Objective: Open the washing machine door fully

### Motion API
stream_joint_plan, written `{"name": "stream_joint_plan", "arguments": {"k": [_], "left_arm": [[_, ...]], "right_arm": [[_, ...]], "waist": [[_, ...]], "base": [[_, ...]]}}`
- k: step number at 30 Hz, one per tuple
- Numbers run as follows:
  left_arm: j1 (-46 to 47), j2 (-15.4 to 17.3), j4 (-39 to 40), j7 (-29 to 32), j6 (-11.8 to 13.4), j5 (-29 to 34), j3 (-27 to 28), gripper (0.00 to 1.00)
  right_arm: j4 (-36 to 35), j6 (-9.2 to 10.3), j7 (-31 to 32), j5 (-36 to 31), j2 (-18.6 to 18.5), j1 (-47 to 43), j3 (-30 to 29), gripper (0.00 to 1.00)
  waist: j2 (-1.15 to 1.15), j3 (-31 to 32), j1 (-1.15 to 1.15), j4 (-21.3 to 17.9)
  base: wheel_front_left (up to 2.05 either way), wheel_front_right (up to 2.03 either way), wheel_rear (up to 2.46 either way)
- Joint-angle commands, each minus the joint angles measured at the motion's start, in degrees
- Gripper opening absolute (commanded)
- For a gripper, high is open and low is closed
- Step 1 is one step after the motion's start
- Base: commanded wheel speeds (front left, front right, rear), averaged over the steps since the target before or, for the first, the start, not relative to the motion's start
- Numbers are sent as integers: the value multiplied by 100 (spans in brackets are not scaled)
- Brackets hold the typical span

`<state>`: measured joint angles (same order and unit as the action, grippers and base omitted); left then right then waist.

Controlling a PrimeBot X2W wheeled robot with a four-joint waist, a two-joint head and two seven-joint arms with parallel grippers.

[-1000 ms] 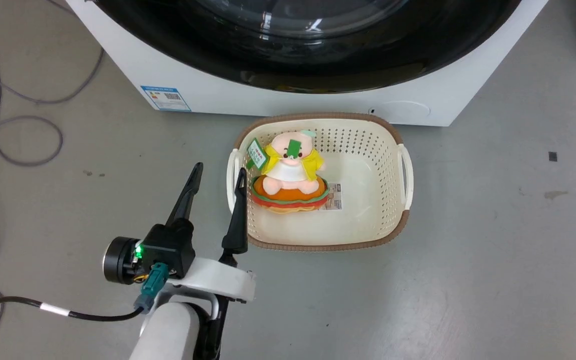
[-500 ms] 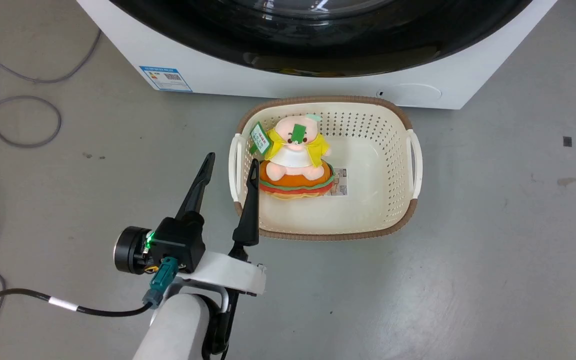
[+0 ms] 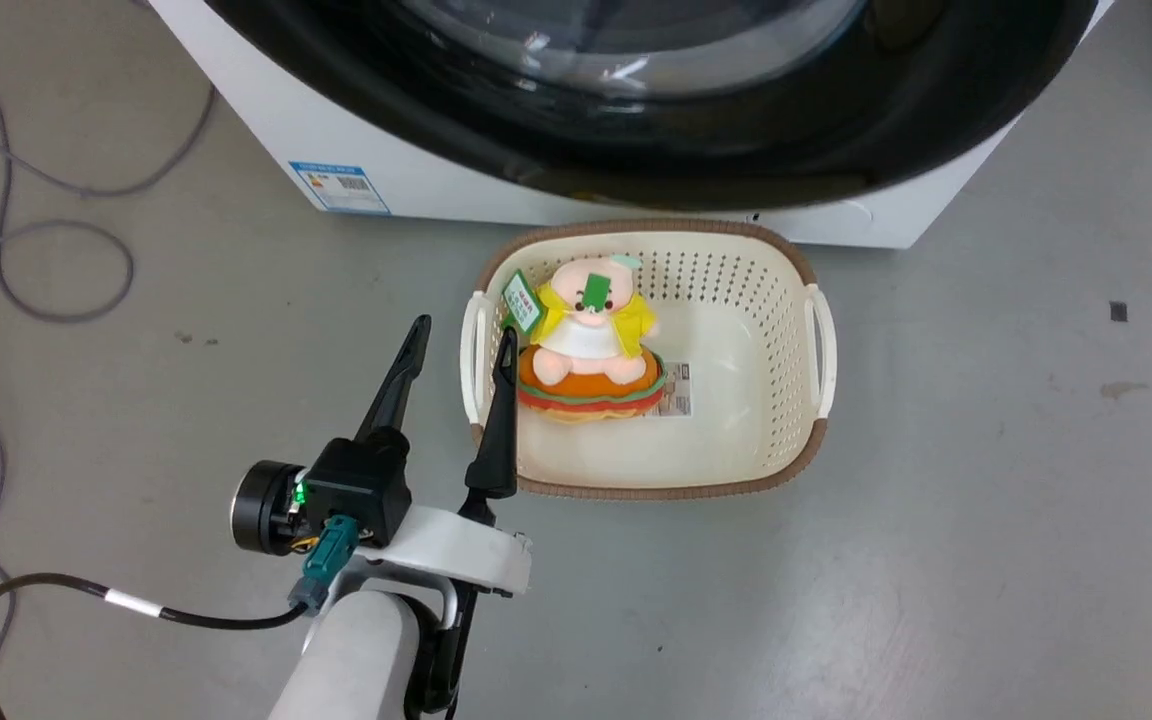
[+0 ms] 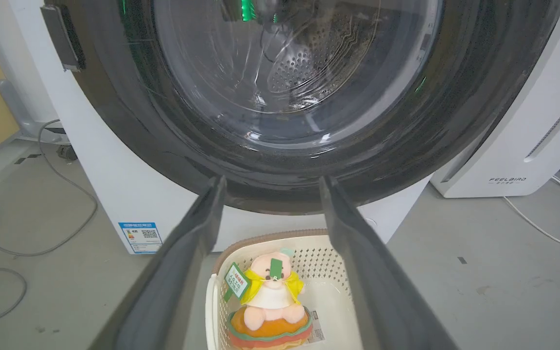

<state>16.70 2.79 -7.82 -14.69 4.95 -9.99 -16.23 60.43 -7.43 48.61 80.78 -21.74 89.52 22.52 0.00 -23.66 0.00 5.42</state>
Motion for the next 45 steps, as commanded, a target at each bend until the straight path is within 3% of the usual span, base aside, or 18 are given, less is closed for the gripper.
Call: {"name": "stream_joint_plan", "arguments": {"k": [1,29,45], "left_arm": [[-9,9,-33,-30,19,-20,2,100],[-831,9,-356,-30,-203,148,327,100],[-1215,9,-503,-30,-274,184,337,100]], "right_arm": [[-80,-6,89,64,47,-269,4,0],[-1845,-6,893,800,304,-3149,-42,0],[-2784,-6,1073,1056,803,-4468,257,0]], "waist": [[0,106,0,-11],[0,1380,0,32],[0,1832,0,116]], "base": [[0,0,0],[0,0,0],[0,0,0]]}}
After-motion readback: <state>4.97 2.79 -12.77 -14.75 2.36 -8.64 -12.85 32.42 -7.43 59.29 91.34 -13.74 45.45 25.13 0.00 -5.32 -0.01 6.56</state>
